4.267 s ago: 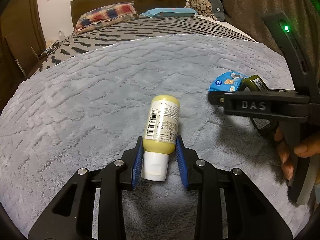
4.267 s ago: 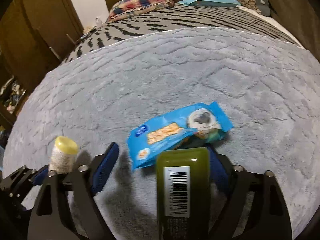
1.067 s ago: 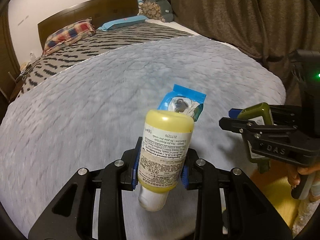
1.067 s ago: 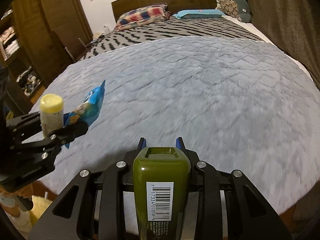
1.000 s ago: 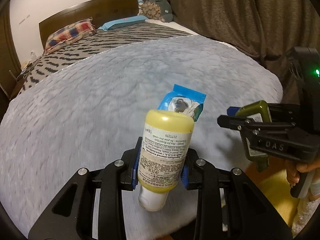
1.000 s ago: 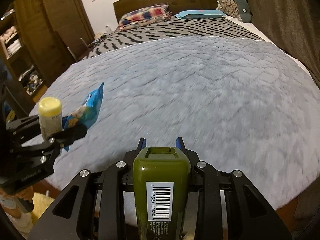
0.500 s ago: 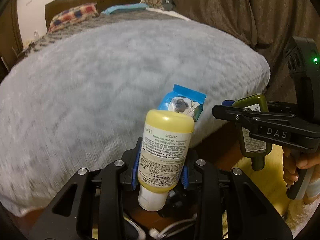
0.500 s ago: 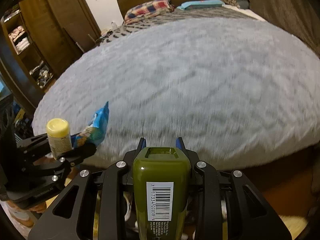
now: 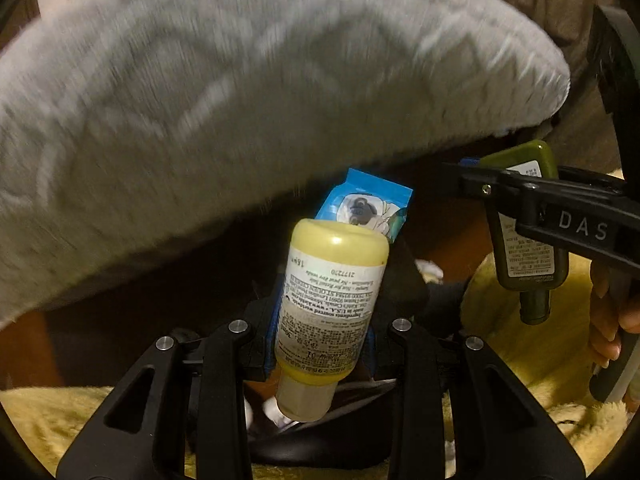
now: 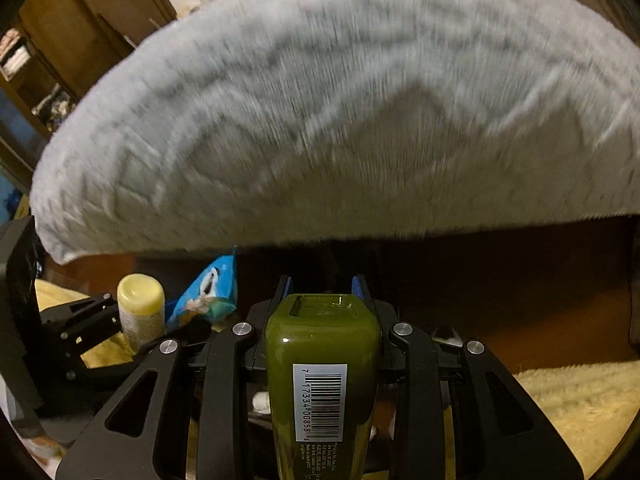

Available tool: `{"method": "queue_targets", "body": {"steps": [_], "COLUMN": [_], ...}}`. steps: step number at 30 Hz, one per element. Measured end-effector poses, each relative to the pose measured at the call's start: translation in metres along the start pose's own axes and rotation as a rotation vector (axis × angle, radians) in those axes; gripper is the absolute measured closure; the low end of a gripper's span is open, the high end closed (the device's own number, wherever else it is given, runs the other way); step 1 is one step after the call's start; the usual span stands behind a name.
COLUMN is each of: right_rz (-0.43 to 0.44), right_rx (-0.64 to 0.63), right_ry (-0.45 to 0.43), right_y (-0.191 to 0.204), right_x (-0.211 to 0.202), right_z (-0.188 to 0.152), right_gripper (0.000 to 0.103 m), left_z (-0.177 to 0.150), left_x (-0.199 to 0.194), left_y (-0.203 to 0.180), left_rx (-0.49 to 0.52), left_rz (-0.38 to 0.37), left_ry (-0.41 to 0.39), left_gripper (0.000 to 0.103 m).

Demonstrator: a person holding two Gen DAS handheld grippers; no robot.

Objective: Collect trash
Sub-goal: 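Carry bottles and snack packet below the bed edge and open both tools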

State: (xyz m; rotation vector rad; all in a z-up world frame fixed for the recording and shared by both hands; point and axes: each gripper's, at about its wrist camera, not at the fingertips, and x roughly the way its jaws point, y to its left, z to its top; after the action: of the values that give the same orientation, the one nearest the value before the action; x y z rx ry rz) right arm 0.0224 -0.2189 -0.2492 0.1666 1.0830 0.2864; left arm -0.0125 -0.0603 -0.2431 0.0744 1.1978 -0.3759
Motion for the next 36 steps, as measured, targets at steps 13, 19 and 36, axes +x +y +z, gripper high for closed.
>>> {"method": "queue_targets", "body": {"steps": [13, 19, 36], "right_rz": [-0.01, -0.004, -0.169], "right_rx": [0.029, 0.04, 0.07], "right_ry": [0.127, 0.158, -0.059], "right_y": [-0.008, -0.005, -0.011], "right_x": [0.064, 0.073, -0.03], "right_z": [-0.004, -0.002, 0.005], "right_gripper": [0.071, 0.071, 0.004], "left_z": [0.006, 0.011, 0.008], "left_x": [0.068, 0.078, 0.005], "left_y": [0.017, 0.023, 0.036], "left_rx": [-0.098, -0.12, -0.133], "left_rz": [-0.046, -0.038, 0.079], "left_ry": [0.149, 0.174, -0.035], "left_gripper": [0.073, 0.07, 0.014]}}
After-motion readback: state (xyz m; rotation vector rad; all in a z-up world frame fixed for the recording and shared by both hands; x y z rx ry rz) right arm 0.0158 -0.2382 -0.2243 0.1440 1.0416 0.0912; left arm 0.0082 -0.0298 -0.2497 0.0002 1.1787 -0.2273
